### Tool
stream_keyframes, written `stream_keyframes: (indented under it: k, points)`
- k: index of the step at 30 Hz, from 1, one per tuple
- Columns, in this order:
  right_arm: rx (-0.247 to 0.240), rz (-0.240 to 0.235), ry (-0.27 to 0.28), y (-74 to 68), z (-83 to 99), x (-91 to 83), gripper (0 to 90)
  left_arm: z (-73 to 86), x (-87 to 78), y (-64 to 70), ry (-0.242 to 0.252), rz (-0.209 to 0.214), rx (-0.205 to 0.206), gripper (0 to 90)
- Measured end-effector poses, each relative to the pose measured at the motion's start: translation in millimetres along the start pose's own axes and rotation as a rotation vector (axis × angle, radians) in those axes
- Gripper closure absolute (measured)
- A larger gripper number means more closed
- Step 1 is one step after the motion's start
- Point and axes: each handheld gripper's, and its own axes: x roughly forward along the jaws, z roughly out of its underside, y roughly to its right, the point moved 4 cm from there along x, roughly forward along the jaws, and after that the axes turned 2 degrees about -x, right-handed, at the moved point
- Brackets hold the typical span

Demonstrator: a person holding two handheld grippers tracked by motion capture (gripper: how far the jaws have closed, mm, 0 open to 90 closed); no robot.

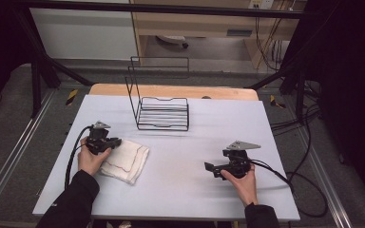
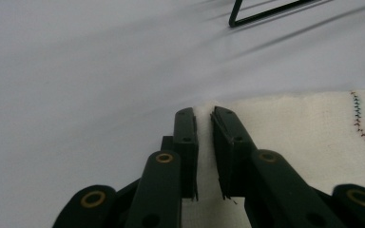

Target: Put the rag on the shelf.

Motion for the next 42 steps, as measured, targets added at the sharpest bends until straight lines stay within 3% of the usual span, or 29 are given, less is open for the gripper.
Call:
stream_keyframes:
  k: [12, 20, 33, 37, 42]
  points:
    - [-0.026, 0.018, -0.013, -33.7, -31.6, 41.2, 0.5, -0.3, 0.1, 0.4, -0.003, -0.005, 0.013, 79.3]
    - [-0.054, -0.011, -0.028, -64.5, -53.9, 75.2, 0.5, -0.1, 0.2, 0.0, -0.001, -0.004, 0.014, 79.0]
    - [-0.060, -0.020, -0.027, -84.6, -68.5, 104.2, 3.5, -0.1, 0.4, -0.2, 0.001, -0.003, 0.014, 78.9]
    - [-0.072, -0.015, -0.037, -91.5, -72.7, 116.5, 8.1, -0.1, 0.3, -0.4, 0.001, 0.000, 0.015, 78.8]
    - [-0.068, -0.042, -0.053, -103.3, -74.9, 135.8, 14.5, 0.0, 0.3, -0.6, 0.002, 0.001, 0.013, 78.8]
